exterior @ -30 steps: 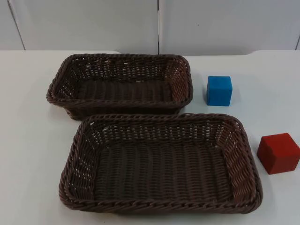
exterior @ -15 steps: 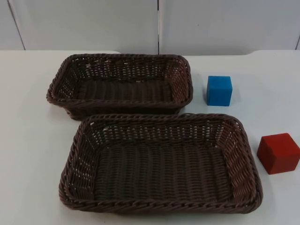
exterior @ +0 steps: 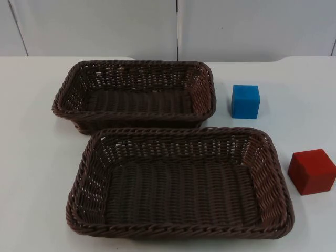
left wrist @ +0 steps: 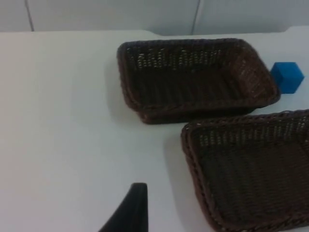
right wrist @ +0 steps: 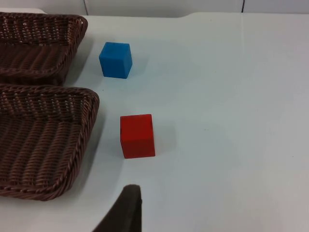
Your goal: Pick up one cube with the left hand and place it into the upper basket. Pick up one cube with the right hand and place it into the lower basket.
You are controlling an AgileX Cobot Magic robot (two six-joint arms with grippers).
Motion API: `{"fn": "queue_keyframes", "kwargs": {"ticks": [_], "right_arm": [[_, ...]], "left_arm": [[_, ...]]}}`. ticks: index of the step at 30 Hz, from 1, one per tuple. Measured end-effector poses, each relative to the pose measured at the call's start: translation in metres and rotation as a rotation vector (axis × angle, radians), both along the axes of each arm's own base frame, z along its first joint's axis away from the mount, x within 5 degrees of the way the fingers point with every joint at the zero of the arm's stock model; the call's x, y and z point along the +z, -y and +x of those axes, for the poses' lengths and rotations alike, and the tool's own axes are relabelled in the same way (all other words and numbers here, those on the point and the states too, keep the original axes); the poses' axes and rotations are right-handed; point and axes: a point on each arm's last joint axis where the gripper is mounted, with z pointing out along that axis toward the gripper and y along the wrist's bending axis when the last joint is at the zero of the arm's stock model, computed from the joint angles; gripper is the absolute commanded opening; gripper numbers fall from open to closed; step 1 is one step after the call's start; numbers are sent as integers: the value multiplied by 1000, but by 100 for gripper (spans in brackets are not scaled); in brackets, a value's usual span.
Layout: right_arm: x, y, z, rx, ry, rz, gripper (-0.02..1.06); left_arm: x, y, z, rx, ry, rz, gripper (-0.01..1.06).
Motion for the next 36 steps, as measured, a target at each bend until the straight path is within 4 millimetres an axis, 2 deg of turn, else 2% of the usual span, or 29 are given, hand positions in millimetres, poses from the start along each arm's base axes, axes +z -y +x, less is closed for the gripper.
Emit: {"fn": "queue_keyframes", "kwargs": {"ticks": [16,22,25,27,29,36], "right_arm": [[0,0,0,0,0,0,105],[0,0,0,0,0,0,105],[0,0,0,0,0,0,105],[0,0,0,0,0,0,105],[0,0,0,0,0,0,105],[0,0,0,0,0,0,105]], "left_arm": [[2,12,52,-138,-29,-27,105],[12,13,71,-162,-44,-9,105],[23,14,89,-179,-43,12,105],[24,14,92,-180,-43,15,105],[31,14,108,-187,-46,29,105],[40,14,143,-201,-66,51,105]]}}
